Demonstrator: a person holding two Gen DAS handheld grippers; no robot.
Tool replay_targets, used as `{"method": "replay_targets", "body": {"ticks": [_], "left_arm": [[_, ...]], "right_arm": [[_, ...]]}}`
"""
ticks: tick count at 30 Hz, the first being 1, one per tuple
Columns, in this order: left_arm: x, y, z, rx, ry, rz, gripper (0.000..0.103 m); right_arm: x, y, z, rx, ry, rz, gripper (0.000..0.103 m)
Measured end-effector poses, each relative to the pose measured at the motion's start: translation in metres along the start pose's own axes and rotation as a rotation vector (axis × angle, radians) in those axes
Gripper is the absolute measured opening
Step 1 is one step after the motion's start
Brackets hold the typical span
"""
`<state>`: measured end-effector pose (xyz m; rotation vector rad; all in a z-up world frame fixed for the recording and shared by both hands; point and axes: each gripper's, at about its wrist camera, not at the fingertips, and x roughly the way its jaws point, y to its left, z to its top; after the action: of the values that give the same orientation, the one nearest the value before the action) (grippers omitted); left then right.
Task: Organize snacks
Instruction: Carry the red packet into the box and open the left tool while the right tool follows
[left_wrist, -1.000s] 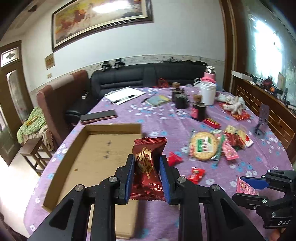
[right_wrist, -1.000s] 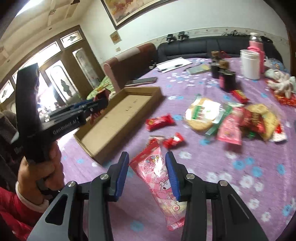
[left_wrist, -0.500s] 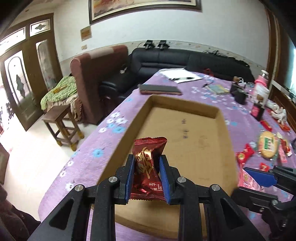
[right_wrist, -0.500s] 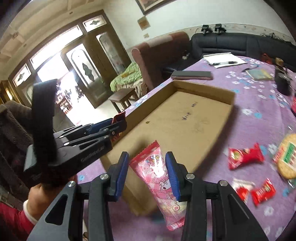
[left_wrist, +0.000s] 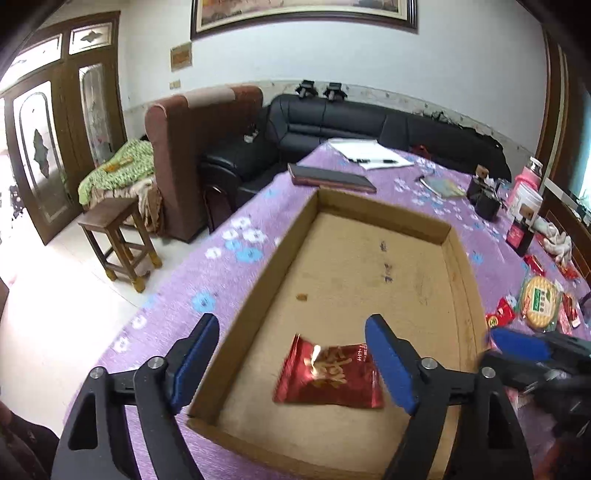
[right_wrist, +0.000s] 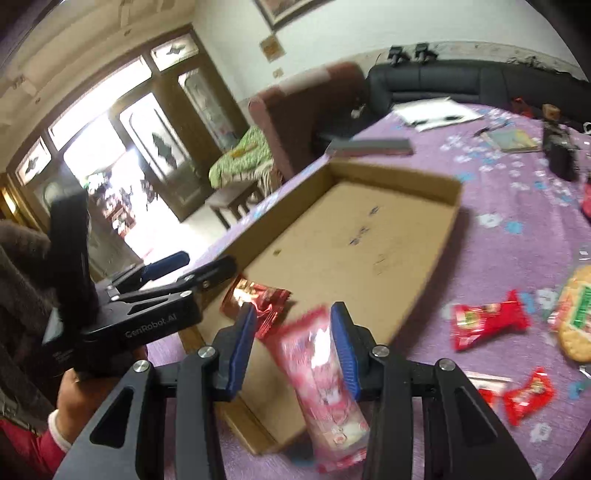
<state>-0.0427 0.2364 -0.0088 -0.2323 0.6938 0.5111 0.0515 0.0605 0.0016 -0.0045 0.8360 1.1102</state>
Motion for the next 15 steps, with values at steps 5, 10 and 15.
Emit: {"method": "replay_targets", "body": {"ticks": [5, 10, 15], "left_arm": [[-0.004, 0.002, 0.004, -0.032, -0.007, 0.014, 0.088], [-0.013, 0.003, 0.004, -0.036, -0.013, 0.007, 0.088], [-0.015, 0.007, 0.005, -0.062, -0.018, -0.015, 0.090]], "right_arm": [[-0.027, -0.027, 0.006, 0.079, -0.066, 0.028, 0.053], [-0.020, -0.019, -0.009, -0.052, 0.056, -0.082, 0.066], [-0.011, -0.014, -0.042, -0.197, 0.137, -0.268, 0.066]]}}
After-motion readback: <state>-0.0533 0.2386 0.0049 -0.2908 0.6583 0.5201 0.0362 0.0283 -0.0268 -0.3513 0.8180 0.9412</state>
